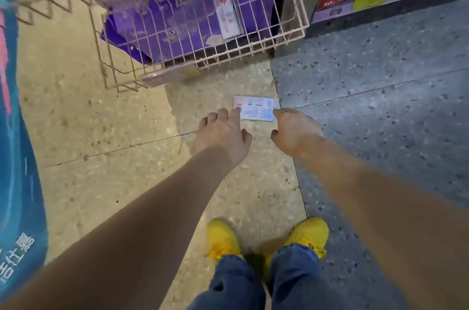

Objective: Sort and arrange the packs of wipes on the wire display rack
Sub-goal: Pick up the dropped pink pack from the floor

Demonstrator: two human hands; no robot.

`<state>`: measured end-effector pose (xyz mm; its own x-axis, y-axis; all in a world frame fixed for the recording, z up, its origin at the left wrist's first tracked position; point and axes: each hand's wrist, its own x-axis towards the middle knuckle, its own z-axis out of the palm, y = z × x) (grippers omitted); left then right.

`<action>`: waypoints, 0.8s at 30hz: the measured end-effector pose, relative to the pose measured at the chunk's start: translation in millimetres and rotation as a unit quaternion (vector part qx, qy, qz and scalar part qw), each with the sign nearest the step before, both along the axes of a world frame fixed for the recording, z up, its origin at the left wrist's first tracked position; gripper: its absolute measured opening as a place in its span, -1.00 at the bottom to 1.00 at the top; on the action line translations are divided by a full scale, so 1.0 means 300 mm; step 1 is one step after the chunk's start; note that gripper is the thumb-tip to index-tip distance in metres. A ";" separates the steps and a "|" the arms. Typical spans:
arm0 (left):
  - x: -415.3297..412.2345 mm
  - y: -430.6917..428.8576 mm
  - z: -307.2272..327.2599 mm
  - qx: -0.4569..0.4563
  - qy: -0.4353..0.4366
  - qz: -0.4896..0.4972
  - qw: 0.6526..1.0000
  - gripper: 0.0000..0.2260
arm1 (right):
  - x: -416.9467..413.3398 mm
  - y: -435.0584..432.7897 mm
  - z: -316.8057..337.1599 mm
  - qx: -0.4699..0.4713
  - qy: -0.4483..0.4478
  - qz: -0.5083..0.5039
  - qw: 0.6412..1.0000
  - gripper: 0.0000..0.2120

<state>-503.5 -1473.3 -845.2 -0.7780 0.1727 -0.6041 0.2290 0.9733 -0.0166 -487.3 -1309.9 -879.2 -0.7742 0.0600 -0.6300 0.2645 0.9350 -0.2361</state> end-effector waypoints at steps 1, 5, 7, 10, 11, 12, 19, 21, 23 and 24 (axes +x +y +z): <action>-0.015 -0.005 -0.052 0.000 0.000 0.000 1.000 -0.48 | -0.014 0.001 -0.066 0.002 -0.002 -0.002 1.000 -0.63; -0.065 -0.015 -0.223 0.009 -0.009 0.003 1.000 -0.46 | -0.070 -0.012 -0.302 -0.001 -0.013 -0.023 1.000 -0.59; -0.078 -0.026 -0.285 0.008 -0.012 -0.003 1.000 -0.46 | -0.099 -0.020 -0.388 -0.001 -0.008 -0.028 1.000 -0.56; -0.102 -0.057 -0.359 0.001 -0.012 -0.011 1.000 -0.47 | -0.152 -0.016 -0.498 0.006 0.009 0.008 1.000 -0.50; -0.113 -0.068 -0.381 0.000 -0.011 -0.010 1.000 -0.47 | -0.172 -0.014 -0.535 0.014 0.012 0.024 1.000 -0.44; -0.125 -0.077 -0.403 0.000 -0.009 -0.009 1.000 -0.48 | -0.193 -0.012 -0.570 0.022 0.011 0.039 0.999 -0.37; -0.154 -0.105 -0.518 0.021 -0.003 -0.011 1.000 -0.50 | -0.212 -0.017 -0.771 0.090 -0.012 0.108 0.990 -0.13; -0.151 -0.110 -0.538 0.027 -0.006 -0.007 1.000 -0.49 | -0.198 -0.030 -0.802 0.109 0.015 0.113 0.987 -0.15; -0.142 -0.114 -0.553 0.030 -0.014 -0.008 0.999 -0.48 | -0.183 -0.035 -0.808 0.094 0.039 0.090 0.991 -0.23; -0.134 -0.117 -0.557 0.028 -0.017 -0.011 0.999 -0.48 | -0.176 -0.035 -0.803 0.075 0.042 0.071 0.994 -0.28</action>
